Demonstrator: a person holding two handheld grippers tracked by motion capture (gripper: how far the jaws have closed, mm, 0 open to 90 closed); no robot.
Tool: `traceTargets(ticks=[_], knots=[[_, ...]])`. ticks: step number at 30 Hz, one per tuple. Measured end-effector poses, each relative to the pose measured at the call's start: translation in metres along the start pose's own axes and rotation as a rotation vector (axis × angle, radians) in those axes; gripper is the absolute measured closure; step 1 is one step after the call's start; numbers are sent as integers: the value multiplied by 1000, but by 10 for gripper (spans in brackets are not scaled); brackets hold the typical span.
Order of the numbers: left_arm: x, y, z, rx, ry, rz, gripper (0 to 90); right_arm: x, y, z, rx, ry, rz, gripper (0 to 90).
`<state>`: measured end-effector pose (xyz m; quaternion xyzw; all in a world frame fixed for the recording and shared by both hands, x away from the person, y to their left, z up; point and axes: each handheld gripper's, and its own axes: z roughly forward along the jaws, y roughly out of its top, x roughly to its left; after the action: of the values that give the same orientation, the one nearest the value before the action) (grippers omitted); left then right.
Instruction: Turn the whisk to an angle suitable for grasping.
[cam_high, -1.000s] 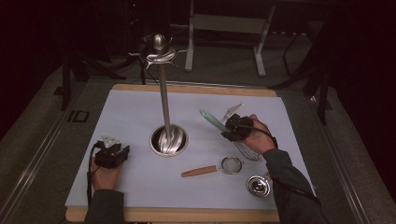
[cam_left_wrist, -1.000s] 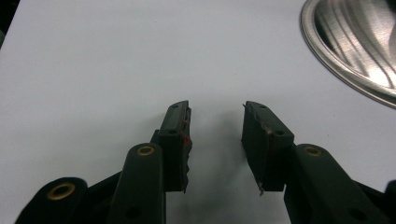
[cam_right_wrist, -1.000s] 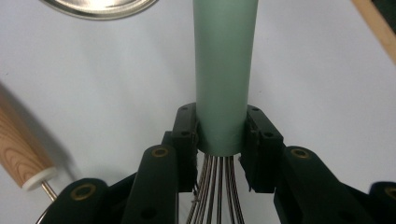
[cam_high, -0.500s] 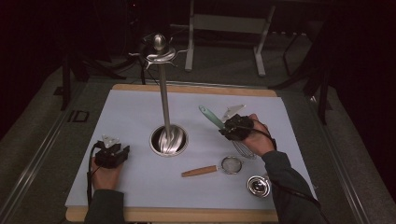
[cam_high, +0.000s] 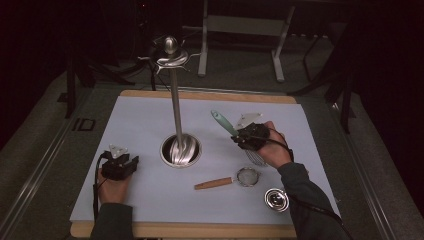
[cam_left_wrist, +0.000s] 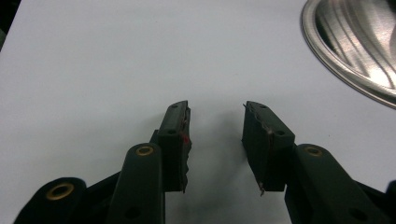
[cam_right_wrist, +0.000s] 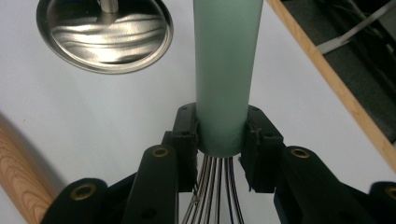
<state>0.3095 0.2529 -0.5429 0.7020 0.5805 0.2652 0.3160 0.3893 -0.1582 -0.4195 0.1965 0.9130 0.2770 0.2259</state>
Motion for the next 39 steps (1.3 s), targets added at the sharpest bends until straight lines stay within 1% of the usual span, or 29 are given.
traceTargets(ticks=[4,9,12,15,18,25,29,30,39], knots=[[0,0,0,0,-1,-2,614,1,2,-1,-11,-10,-6,693],[0,0,0,-1,0,-4,614,2,5,-6,-49,-28,-12,693],[0,0,0,-2,0,-4,614,3,7,-8,-61,-35,-7,693],[0,0,0,-2,0,-4,613,5,10,-11,-80,-50,-20,693],[0,0,0,-2,0,-4,613,7,12,-14,-98,-56,-18,693],[0,0,0,-1,0,-5,613,11,18,-17,-130,-64,-25,693],[0,0,0,0,-1,-5,613,12,20,-18,-139,-69,-25,694],[0,0,0,0,-1,-5,613,14,23,-21,-155,-70,-27,694],[0,0,0,-2,1,-6,613,19,34,-29,-191,-70,-43,693]])
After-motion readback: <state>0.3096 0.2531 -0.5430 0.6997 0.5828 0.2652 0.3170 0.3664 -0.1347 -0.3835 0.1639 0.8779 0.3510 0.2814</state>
